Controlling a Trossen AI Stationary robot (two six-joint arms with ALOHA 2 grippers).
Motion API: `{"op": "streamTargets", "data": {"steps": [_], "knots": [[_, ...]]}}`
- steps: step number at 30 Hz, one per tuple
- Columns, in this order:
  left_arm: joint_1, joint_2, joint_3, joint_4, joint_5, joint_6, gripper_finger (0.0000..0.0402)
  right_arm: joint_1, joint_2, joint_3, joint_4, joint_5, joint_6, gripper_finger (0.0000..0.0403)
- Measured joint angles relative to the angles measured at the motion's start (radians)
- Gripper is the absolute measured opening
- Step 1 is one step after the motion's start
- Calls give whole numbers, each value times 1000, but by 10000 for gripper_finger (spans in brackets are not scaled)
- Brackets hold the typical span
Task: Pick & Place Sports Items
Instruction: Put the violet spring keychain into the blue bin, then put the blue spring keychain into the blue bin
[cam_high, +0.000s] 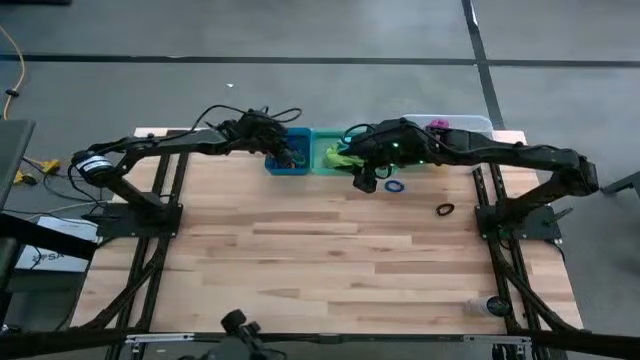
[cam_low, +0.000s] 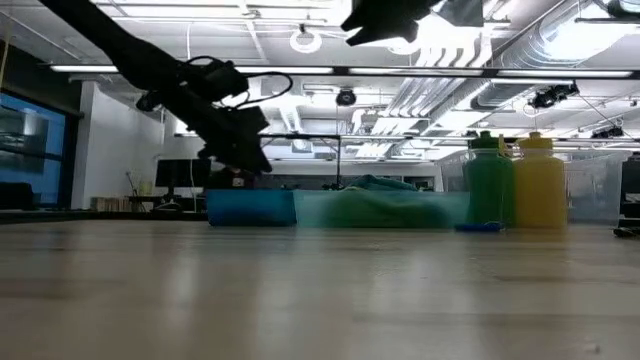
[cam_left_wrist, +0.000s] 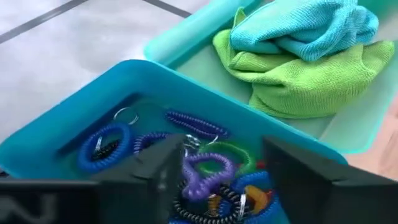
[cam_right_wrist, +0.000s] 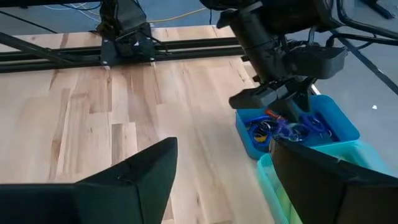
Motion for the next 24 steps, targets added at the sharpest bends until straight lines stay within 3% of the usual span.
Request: {"op": "streamTargets", "data": {"steps": [4, 8, 13, 24], "knots": [[0, -7, 0, -3, 10, -61, 223, 0, 0, 0, 0, 0, 0, 204], [-1, -49, 0, -4, 111, -92, 248, 0, 0, 0, 0, 0, 0, 204], [-37, -171, 0, -18, 161, -119, 253, 0, 0, 0, 0, 0, 0, 204], [-272, -500, -18, -106, 106, -58, 253, 0, 0, 0, 2, -5, 11, 204]]}}
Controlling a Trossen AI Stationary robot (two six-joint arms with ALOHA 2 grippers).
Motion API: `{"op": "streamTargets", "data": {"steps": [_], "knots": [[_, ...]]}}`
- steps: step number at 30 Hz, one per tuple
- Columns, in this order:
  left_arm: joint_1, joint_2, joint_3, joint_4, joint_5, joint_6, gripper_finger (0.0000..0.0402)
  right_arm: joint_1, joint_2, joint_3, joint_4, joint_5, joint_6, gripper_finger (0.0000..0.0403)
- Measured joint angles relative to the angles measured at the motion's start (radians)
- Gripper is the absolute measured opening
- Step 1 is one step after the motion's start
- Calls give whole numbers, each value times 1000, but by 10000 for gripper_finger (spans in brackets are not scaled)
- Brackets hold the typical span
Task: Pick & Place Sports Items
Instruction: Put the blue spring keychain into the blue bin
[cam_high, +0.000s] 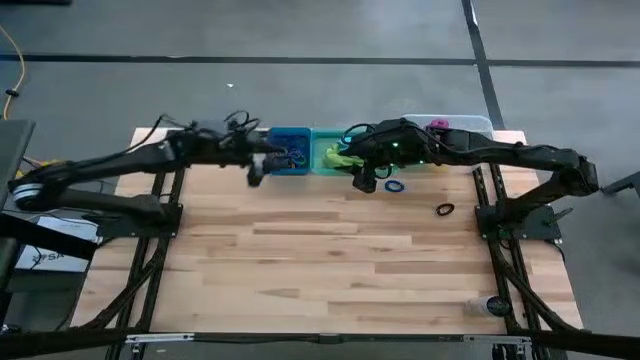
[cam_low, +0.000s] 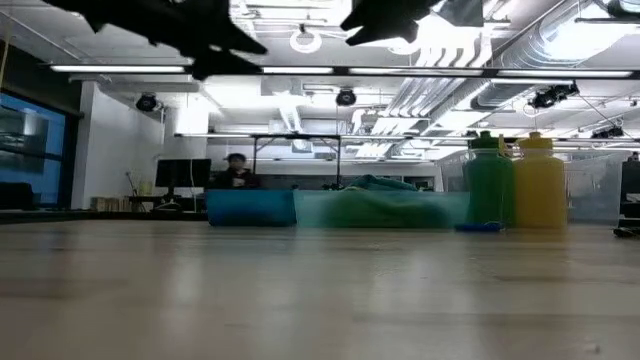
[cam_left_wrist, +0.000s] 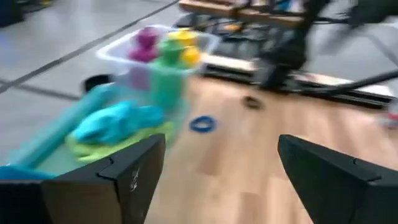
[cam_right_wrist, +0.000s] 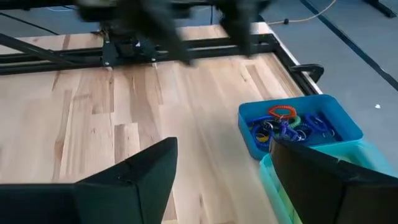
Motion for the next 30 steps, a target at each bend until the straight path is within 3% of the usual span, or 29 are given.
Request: {"op": "streamTargets", "data": {"steps": [8, 15, 23, 30], "knots": [[-181, -207, -171, 1, -104, -46, 254, 0, 0, 0, 66, -57, 0, 204], [-297, -431, -367, 21, -183, -64, 254, 0, 0, 0, 104, -42, 44, 204], [-332, -681, -587, 27, -183, -49, 254, 1, 0, 0, 105, 5, 50, 204], [-331, -867, -703, 31, -183, -39, 254, 0, 0, 0, 67, -17, 76, 204]]}}
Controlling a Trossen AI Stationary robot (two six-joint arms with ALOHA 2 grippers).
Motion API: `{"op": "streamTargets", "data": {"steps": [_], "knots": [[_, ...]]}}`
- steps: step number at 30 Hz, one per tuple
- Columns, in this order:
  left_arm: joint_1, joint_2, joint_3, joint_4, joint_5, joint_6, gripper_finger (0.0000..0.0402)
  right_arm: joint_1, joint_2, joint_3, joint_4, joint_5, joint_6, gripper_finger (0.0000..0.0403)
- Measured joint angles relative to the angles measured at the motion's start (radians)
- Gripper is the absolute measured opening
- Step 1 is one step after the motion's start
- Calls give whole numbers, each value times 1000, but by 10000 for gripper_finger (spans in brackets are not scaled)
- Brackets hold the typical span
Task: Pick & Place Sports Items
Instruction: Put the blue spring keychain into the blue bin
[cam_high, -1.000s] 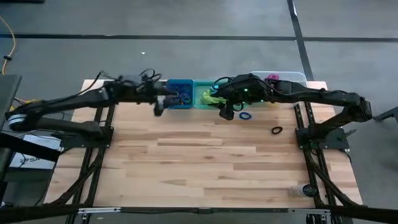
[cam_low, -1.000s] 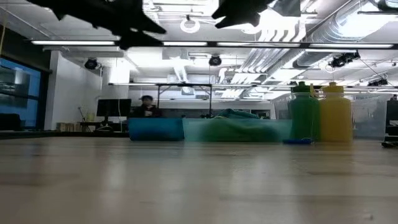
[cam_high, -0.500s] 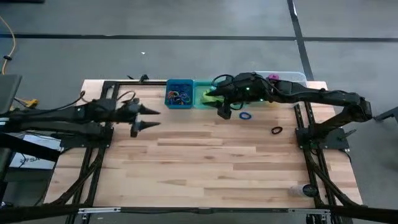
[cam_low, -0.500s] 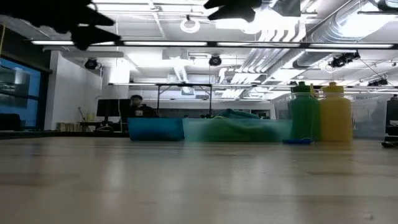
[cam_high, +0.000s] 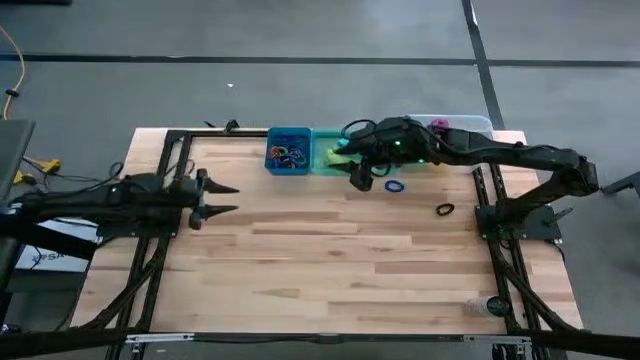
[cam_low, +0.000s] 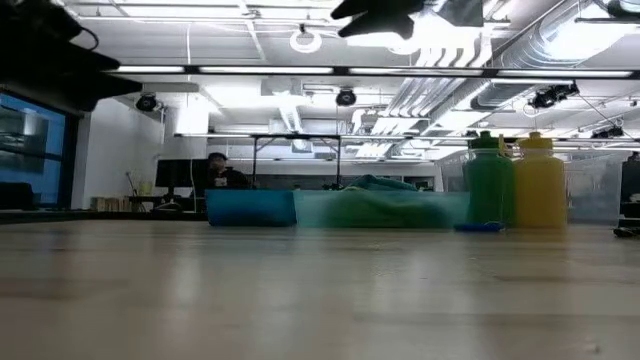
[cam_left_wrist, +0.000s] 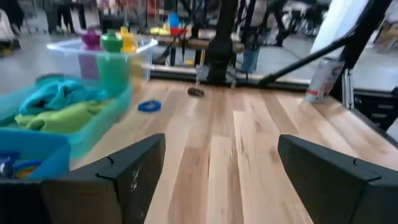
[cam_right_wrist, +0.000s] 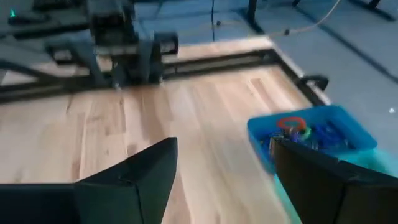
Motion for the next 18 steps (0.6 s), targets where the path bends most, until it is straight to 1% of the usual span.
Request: {"op": "streamTargets", "data": {"steps": [4, 7, 9, 13, 15, 18], "knots": [[0, -74, -47, 1, -5, 15, 254, 0, 0, 0, -191, -8, 3, 204], [0, -107, -69, -6, -21, 16, 254, 0, -4, 0, -363, -10, 3, 204], [0, -119, -77, -21, -26, 13, 254, 0, -9, 0, -440, -20, 2, 204], [0, -123, -80, -85, -43, -54, 254, -10, -30, 0, -540, -30, 2, 204], [0, -123, -80, -106, -45, -87, 254, -20, -44, 0, -570, -9, 7, 204], [0, -123, -80, -115, -45, -84, 254, -38, -60, 0, -593, 44, 48, 204]]}}
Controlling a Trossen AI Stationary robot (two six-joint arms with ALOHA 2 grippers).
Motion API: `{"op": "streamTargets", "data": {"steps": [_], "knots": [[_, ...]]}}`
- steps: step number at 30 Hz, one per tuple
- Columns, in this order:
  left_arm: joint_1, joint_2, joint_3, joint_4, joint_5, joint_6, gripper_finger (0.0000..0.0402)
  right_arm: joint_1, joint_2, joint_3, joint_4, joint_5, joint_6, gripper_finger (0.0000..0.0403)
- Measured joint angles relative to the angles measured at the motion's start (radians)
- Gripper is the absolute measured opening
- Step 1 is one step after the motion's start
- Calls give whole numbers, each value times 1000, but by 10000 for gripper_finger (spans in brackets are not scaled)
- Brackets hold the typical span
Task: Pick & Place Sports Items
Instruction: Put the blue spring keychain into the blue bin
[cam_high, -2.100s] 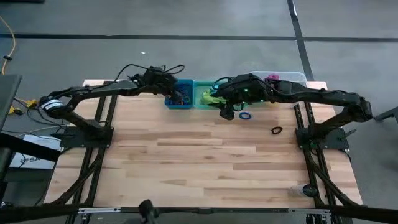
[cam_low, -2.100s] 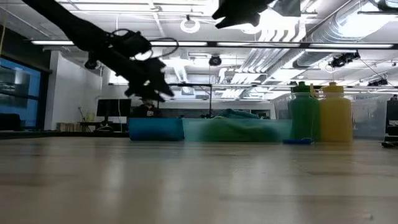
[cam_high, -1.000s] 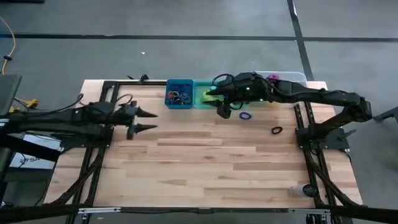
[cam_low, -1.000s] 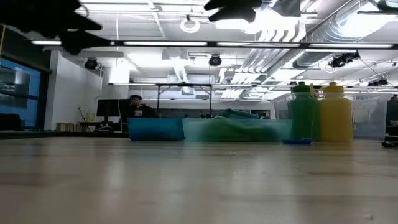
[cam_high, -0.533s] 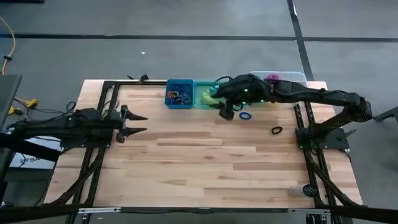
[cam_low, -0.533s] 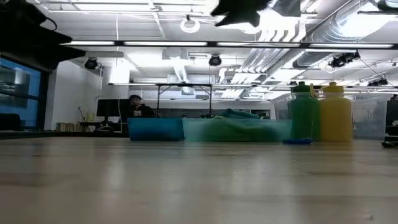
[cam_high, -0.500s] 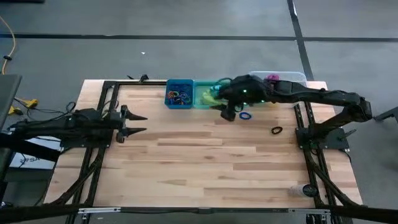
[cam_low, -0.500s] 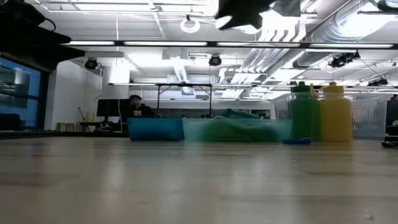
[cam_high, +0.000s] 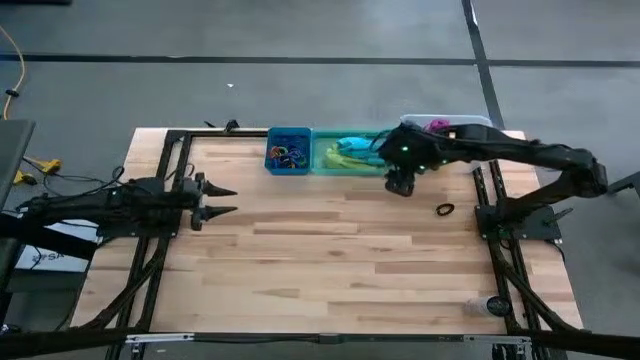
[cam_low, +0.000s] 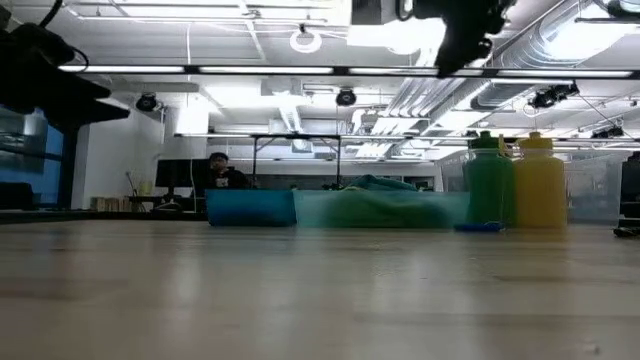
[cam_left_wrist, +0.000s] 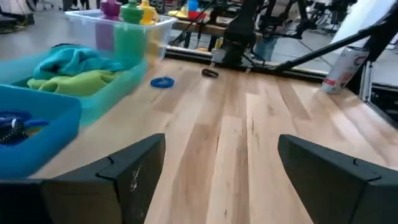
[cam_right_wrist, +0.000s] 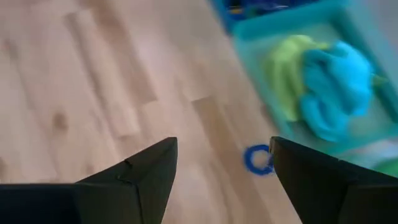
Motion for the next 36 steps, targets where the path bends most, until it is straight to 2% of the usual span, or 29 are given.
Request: {"op": "streamTargets", "data": {"steps": [6, 12, 20, 29, 32, 36], "knots": [[0, 0, 0, 0, 0, 76, 254, -2, -5, 0, 2, 140, 185, 204], [0, 0, 0, 1, 0, 77, 254, 62, -6, -58, 52, 335, 400, 204], [0, 0, 0, 2, 0, 77, 254, 190, -6, -258, 100, 583, 794, 204], [0, 0, 0, 2, 0, 77, 254, 318, -6, -507, 204, 734, 1162, 204], [0, 0, 0, 2, 0, 77, 254, 343, -6, -570, 260, 785, 1238, 204], [0, 0, 0, 2, 0, 77, 254, 358, -6, -630, 335, 840, 1235, 204]]}}
